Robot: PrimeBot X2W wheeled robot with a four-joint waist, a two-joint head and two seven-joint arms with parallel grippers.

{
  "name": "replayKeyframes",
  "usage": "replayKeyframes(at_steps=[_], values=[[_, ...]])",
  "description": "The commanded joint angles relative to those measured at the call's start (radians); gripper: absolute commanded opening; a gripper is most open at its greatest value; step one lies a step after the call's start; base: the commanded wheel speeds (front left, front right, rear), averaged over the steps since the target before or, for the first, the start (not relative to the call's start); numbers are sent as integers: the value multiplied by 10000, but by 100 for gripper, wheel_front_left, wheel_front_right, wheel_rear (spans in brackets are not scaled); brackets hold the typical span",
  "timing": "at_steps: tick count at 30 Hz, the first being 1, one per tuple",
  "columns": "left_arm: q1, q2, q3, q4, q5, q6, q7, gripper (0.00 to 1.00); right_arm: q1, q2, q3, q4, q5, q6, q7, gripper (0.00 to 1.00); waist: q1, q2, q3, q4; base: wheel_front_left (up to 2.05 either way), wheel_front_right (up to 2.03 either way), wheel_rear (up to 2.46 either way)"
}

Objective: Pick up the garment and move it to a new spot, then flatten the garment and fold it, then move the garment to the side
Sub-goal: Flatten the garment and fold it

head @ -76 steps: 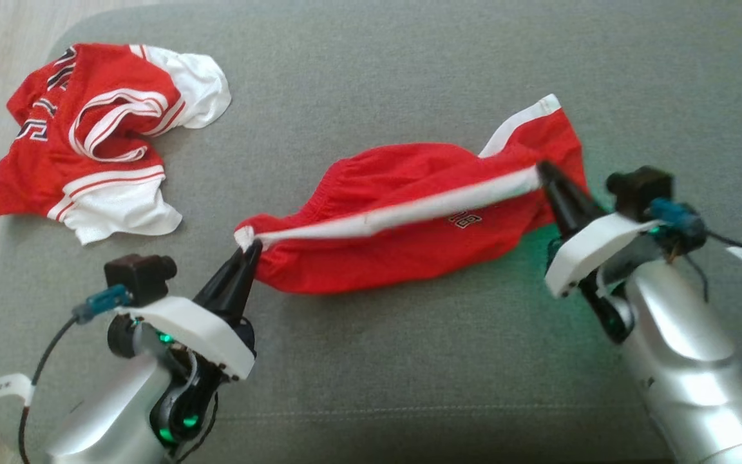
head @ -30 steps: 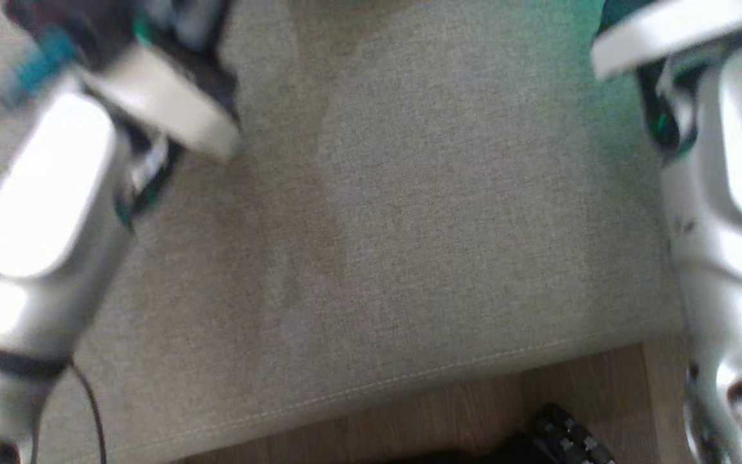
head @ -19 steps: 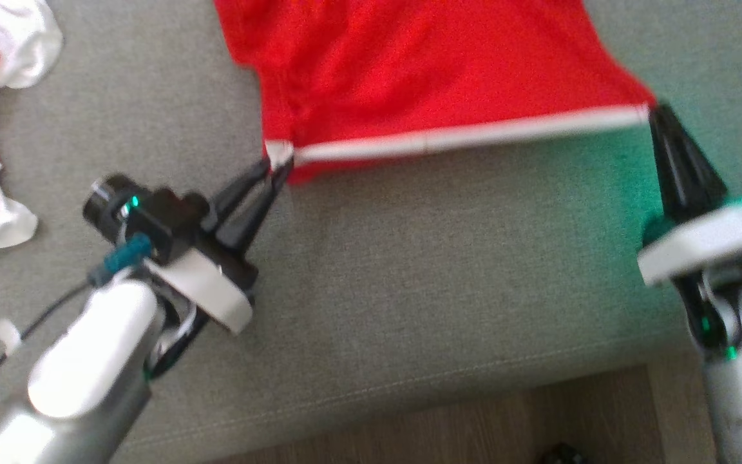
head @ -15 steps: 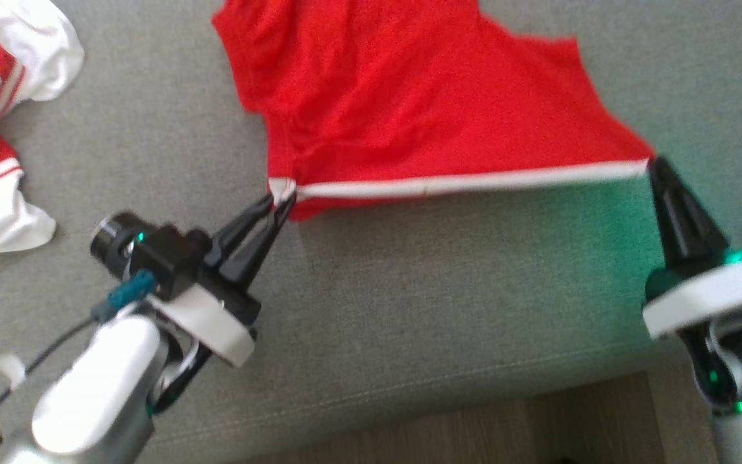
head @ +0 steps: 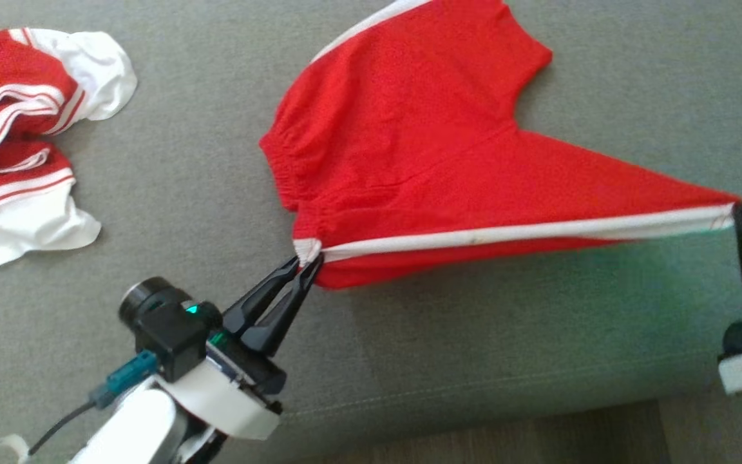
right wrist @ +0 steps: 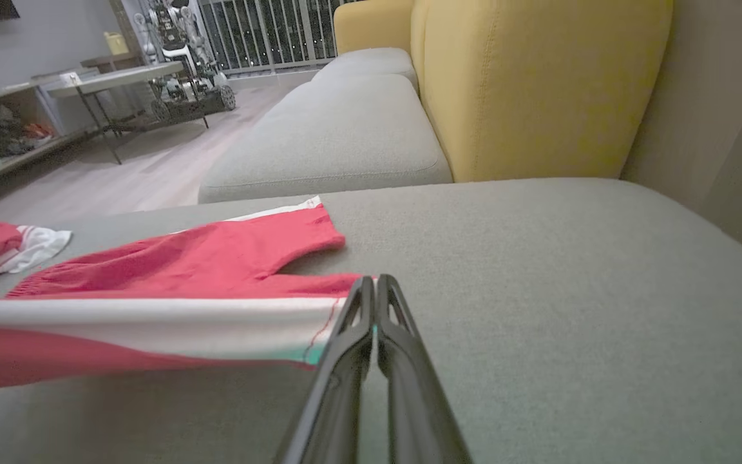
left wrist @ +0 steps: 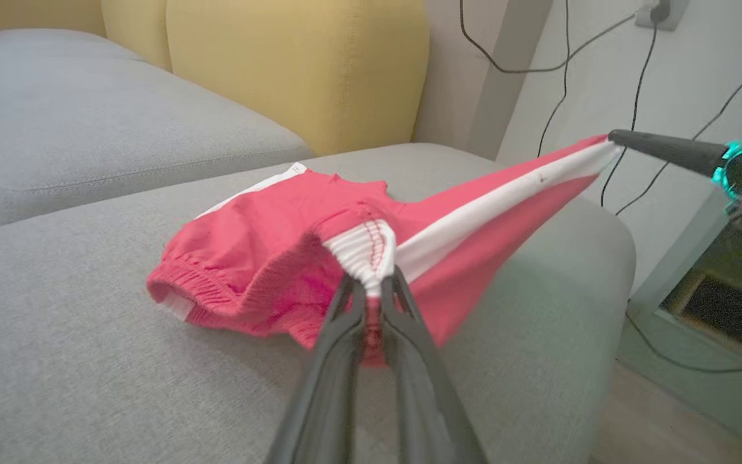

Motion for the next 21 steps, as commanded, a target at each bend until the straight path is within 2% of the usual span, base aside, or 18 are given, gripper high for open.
replayKeyframes(at_steps=[1, 5, 10, 15, 21], values=[[-482, 30, 379, -286, -298, 16, -51, 0, -639, -92, -89, -211, -380, -4, 150, 0, 0, -1, 23, 148, 0, 0, 0], [-1201, -429, -72, 295, -1195, 16, -51, 0, -1969, 525, -377, 341, -1474, -4, 1006, 0, 0, -1, 169, 494, 0, 0, 0], [-2592, -1075, -721, 1328, -2747, 16, -51, 0, -4037, 589, -293, 1354, -2842, -4, 1948, 0, 0, -1, 589, 897, 0, 0, 0], [-3953, -1722, -763, 2658, -3866, 16, -51, 0, -6205, 226, 318, 2934, -3533, -4, 2784, 0, 0, -1, 1046, 1270, 0, 0, 0], [-5085, -2455, -526, 4077, -5272, 16, 67, 0, -8579, -408, 937, 4675, -4007, -4, 2979, 0, 0, -1, 1716, 1686, 0, 0, 0]])
